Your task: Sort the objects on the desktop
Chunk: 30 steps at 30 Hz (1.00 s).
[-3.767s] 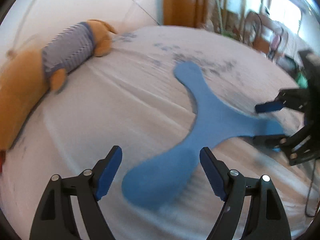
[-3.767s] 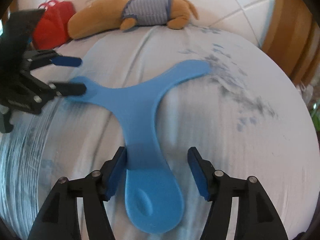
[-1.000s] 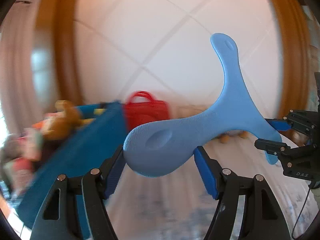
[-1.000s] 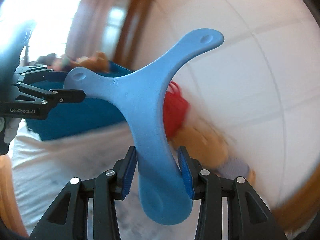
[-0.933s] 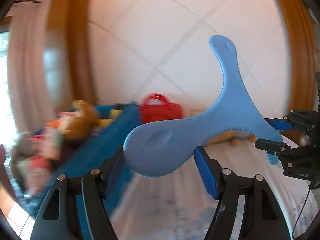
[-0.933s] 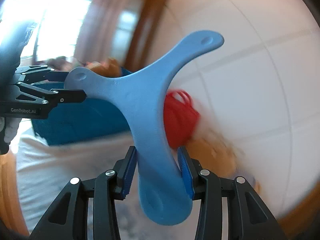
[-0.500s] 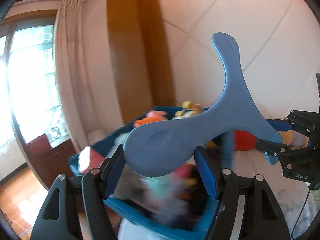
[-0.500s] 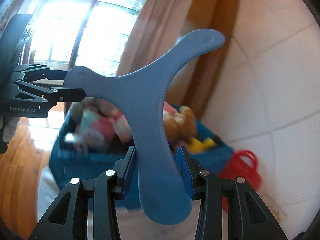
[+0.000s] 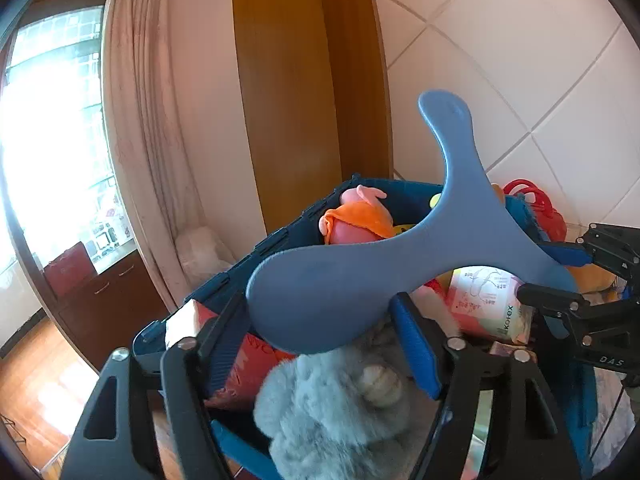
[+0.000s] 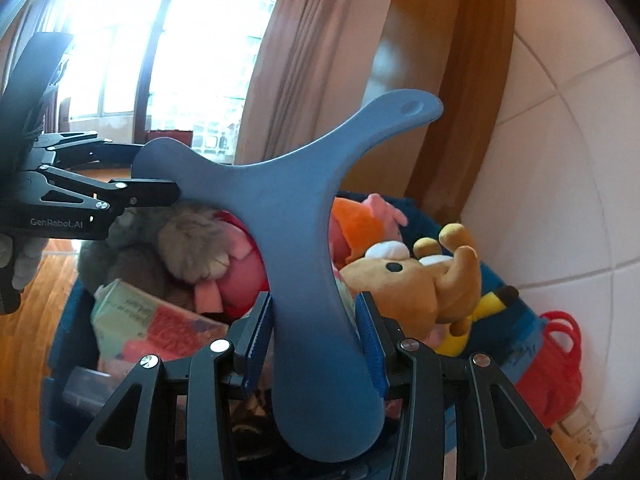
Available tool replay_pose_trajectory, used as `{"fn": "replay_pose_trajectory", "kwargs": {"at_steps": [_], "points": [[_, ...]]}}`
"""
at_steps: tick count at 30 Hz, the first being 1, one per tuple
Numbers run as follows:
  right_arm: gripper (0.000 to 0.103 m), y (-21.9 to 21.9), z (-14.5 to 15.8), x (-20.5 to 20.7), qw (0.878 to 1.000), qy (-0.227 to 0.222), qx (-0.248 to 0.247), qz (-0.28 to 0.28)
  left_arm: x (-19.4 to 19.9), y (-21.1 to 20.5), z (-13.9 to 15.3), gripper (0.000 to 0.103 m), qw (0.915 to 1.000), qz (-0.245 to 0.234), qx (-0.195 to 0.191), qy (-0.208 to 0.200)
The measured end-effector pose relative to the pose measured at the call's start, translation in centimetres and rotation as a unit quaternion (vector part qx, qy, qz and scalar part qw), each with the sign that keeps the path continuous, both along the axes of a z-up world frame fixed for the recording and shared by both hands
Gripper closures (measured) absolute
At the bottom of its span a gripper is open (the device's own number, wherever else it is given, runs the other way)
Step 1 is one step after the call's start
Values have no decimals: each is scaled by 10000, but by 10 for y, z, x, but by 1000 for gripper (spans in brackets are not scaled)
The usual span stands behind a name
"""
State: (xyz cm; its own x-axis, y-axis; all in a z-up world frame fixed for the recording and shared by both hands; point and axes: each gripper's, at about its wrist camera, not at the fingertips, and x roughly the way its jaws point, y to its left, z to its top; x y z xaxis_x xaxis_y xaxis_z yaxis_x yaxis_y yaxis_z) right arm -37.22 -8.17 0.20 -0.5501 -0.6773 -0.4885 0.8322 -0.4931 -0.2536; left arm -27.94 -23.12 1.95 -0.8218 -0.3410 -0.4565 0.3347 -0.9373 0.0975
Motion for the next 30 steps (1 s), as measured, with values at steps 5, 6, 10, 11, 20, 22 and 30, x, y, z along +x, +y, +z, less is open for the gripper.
{"fn": "replay_pose_trajectory", "kwargs": {"at_steps": [5, 6, 10, 11, 20, 22, 30], "points": [[45, -1, 8, 2, 9998, -35, -164, -75, 0, 4, -4, 18, 10000, -27, -2, -29], [41, -1, 9, 3, 9998, -31, -171, -112, 0, 4, -5, 17, 10000, -33, -2, -35], [33, 2, 10, 10, 9996, 19, -210, -172, 9, 4, -4, 7, 10000, 16, 34, 37], [29, 4, 12, 14, 9995, 52, -230, -203, 13, 5, -2, 6, 10000, 36, 39, 76], [0, 27, 22, 53, 9973, 289, -406, -541, 52, 20, 4, 1, 9993, 131, 189, 299], [0, 37, 22, 65, 9965, 278, -489, -624, 63, 27, 2, 1, 9991, 123, 274, 301], [0, 106, 16, 121, 9884, -49, -842, -1267, 116, 84, -10, 1, 9980, 75, 545, 298]]}}
